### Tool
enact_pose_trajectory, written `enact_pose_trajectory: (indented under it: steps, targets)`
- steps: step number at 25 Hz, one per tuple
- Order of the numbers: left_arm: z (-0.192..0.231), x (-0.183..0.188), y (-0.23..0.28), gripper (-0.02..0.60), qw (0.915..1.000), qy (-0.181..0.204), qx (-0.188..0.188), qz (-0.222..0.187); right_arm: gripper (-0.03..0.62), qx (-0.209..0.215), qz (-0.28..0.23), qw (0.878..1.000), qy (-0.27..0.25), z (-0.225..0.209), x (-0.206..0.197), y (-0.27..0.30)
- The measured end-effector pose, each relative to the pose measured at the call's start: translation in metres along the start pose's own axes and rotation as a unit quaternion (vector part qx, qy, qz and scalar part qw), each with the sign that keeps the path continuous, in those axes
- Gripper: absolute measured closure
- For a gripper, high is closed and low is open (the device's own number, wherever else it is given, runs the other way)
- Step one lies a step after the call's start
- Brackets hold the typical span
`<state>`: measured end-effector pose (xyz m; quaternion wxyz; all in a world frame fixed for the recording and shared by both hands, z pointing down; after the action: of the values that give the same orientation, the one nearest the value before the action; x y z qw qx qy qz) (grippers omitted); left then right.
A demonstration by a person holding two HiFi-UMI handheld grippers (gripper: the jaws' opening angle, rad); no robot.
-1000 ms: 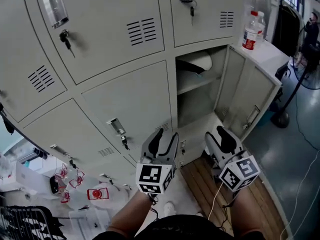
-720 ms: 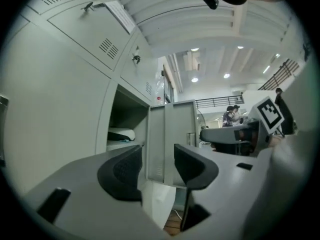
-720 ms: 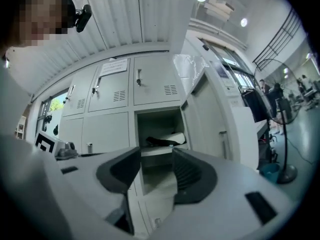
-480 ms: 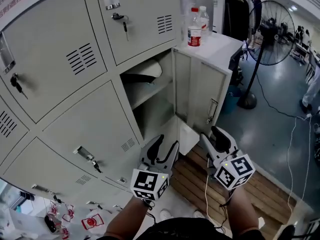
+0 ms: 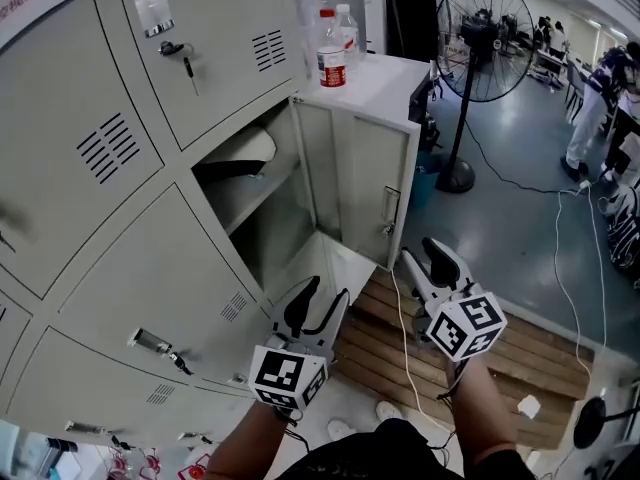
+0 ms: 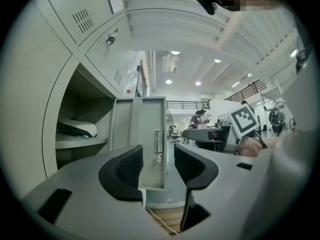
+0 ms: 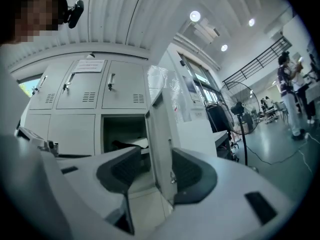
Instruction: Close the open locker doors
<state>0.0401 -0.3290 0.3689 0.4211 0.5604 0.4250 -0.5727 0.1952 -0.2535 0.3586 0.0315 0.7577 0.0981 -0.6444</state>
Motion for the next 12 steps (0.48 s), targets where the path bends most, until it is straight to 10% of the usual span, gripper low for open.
enact_pose_trajectory:
  steps: [12]
  targets:
    - [0.015,0.002,-0.003,0.388,0.9996,0.002,0.027,0.003,0.413,-0.008,0.015,1.000,0.005,-0.038,-0.004,0.037]
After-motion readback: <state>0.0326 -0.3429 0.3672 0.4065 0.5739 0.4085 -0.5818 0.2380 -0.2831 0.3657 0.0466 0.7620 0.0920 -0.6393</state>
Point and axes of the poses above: the fingertips, and each gripper's own axes: y forward along the fingers, z to its left, x out of its top, the point moved 2 cm from there along -y, backward along the fingers, and after that the axes turned 3 degrees about x, right-handed, at the moved point
